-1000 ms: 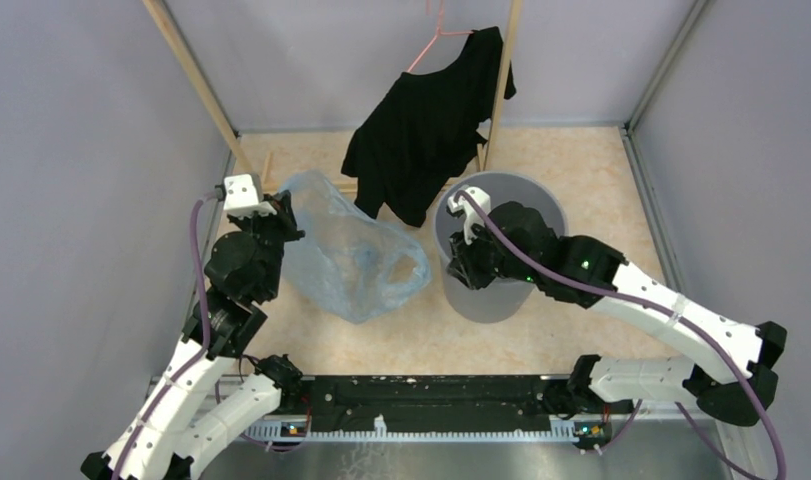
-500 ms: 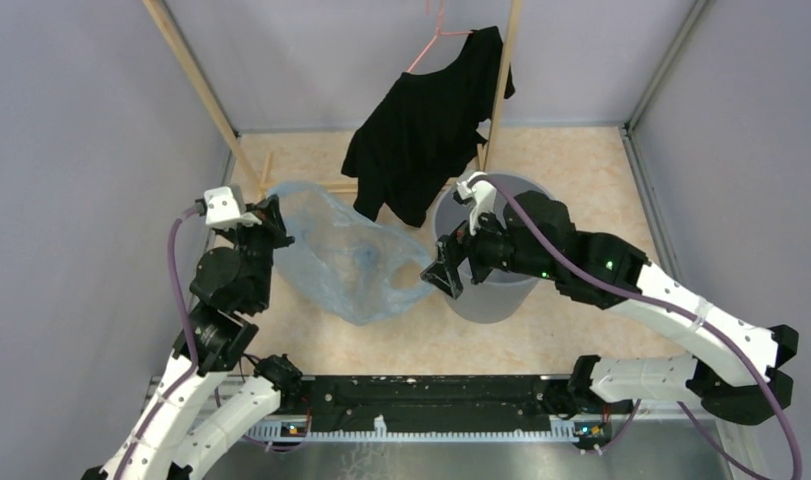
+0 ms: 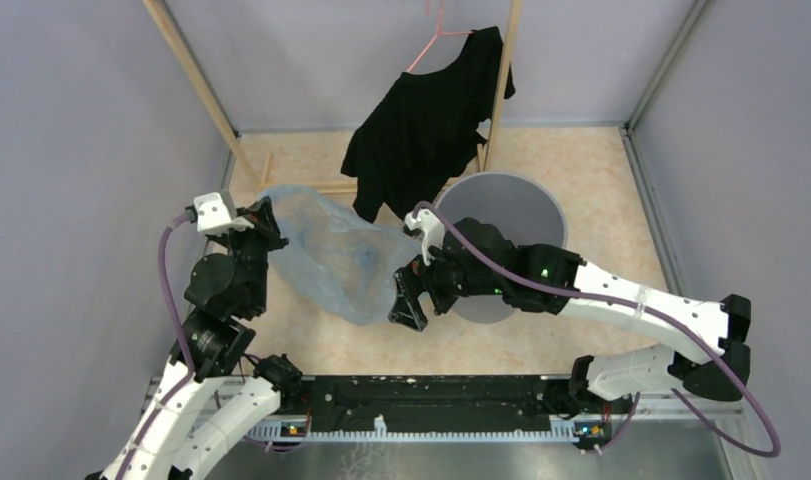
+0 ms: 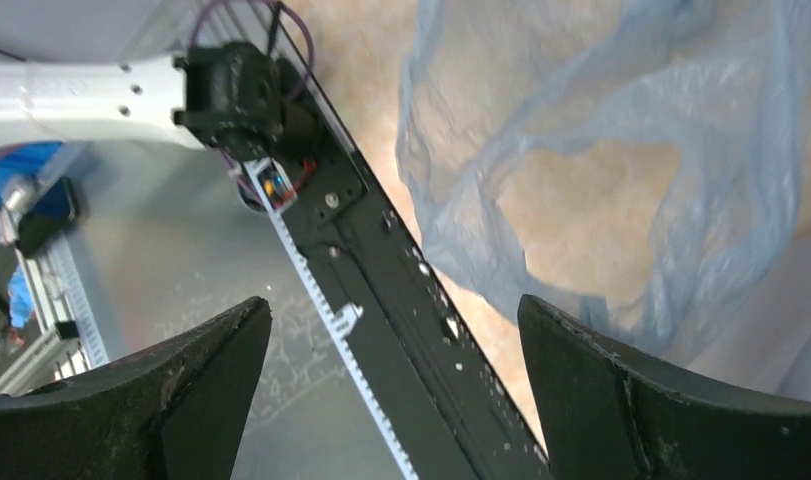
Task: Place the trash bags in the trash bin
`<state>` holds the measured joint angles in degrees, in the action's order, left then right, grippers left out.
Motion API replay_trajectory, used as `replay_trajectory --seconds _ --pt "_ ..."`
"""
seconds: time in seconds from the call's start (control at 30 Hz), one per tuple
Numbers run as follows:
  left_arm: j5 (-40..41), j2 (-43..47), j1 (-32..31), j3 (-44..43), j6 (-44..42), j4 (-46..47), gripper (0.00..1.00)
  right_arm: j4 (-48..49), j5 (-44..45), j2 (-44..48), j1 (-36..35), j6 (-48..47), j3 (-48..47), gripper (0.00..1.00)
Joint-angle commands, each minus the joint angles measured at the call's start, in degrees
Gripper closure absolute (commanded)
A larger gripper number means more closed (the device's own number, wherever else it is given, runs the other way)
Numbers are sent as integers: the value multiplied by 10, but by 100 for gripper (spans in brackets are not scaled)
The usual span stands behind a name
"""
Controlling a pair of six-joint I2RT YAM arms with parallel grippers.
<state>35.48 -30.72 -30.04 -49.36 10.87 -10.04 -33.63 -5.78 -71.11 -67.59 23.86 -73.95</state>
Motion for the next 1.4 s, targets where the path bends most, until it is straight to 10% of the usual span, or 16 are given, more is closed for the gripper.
replay_trajectory --seconds 0.0,1.17,1.37 --pt "19 15 2 3 16 21 100 -23 70 23 -23 46 3 7" --pt "59 60 6 20 34 28 100 212 382 -95 -25 71 72 9" --pt "59 62 5 20 36 27 100 323 362 -122 -26 25 96 45"
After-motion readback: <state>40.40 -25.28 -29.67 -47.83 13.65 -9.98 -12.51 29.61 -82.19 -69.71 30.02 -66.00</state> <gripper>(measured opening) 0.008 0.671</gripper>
